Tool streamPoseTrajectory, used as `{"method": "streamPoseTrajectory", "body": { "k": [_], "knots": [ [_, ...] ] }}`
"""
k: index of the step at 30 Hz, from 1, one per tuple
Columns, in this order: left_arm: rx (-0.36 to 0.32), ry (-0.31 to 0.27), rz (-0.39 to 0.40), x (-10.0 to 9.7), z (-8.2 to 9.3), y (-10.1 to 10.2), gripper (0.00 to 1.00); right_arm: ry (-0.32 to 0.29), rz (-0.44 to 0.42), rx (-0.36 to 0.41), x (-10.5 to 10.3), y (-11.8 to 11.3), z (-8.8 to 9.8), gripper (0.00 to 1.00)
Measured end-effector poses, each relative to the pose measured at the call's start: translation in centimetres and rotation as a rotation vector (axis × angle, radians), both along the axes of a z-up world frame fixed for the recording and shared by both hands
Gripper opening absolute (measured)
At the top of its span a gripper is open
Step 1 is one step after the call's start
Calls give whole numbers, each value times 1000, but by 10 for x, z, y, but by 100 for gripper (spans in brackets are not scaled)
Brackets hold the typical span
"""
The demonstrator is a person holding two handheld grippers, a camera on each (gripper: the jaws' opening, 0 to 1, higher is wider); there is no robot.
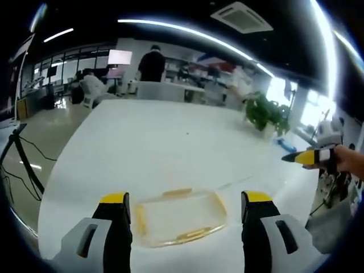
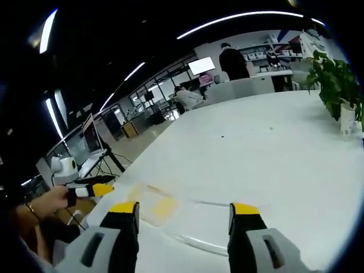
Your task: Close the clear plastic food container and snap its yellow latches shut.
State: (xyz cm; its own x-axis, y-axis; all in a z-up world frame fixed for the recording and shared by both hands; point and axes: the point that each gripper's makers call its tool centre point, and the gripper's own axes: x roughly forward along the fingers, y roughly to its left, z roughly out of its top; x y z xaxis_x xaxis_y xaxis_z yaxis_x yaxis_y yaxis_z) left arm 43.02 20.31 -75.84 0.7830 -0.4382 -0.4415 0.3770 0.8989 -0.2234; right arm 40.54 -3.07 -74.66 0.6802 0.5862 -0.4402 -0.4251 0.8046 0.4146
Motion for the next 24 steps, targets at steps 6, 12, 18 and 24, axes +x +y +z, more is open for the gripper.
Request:
{"method": "streamPoseTrajectory", "body": {
  "k": [6,12,18,24],
  "knots": [
    [6,1,14,1,-1,11,79,12,49,-18,2,12,-9,62],
    [11,6,33,1,-4,20,78,12,74,-16,5,24,-10,62],
    [15,11,51,0,-7,26,76,8,102,-4,7,42,-11,60],
    [14,22,57,0,-12,32,76,14,137,4,6,57,-15,60]
  ]
}}
